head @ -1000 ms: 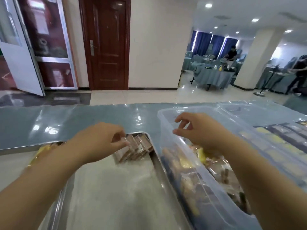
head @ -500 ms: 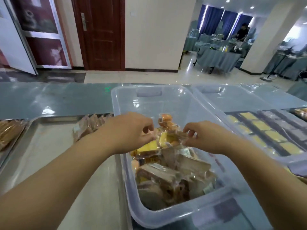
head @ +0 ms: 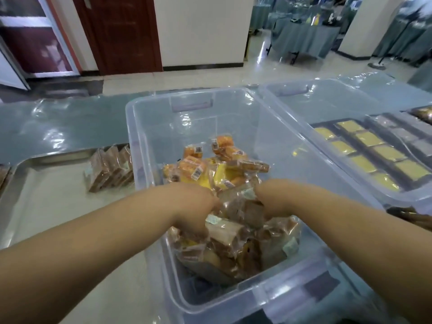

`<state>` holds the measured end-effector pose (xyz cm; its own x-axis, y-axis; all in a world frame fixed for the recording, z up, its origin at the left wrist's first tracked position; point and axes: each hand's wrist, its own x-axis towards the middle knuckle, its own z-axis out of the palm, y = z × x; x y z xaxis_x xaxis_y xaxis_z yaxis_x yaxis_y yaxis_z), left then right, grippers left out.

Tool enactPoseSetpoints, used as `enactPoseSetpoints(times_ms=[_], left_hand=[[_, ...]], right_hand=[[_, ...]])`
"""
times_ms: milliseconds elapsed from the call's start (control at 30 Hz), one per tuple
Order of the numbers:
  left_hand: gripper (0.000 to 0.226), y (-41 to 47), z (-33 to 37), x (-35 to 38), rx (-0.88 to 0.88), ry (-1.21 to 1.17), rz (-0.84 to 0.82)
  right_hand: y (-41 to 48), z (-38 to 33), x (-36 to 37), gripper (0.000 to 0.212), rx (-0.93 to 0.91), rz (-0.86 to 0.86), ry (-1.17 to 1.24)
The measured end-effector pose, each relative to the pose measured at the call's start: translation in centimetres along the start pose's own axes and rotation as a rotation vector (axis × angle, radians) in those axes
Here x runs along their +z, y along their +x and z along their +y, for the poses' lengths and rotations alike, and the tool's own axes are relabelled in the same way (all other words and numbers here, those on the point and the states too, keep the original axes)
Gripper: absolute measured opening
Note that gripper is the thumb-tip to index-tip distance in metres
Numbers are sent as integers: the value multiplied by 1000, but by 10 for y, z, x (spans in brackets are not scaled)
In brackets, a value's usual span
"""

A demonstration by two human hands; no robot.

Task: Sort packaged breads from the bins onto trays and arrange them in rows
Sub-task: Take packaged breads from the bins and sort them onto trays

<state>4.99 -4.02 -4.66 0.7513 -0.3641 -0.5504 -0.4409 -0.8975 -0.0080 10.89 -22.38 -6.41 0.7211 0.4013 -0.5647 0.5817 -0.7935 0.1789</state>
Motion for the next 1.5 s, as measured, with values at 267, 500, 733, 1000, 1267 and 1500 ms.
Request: enactPoseSetpoints(times_ms=[267, 500, 733, 1000, 1267, 1500], left_hand=[[65, 9, 6, 7, -3, 45, -279], [65, 7, 8, 5, 28, 34, -348], [72, 2, 14, 2, 65, 84, -376], [48, 5, 14, 2, 121, -3, -183], [21, 4, 3, -9, 27, -370, 250], [21, 8, -5, -11, -101, -587, 550]], right_hand=[[1, 6, -7, 21, 29, 72, 100], [-12, 15, -24, 23, 142, 345, 496], [-14, 20, -18, 29, 165, 364, 580], [-16, 20, -20, 27, 171, 402, 592], [-27, 18, -23, 24, 126, 482, 737], [-28, 5, -22, 28, -89, 315, 805]])
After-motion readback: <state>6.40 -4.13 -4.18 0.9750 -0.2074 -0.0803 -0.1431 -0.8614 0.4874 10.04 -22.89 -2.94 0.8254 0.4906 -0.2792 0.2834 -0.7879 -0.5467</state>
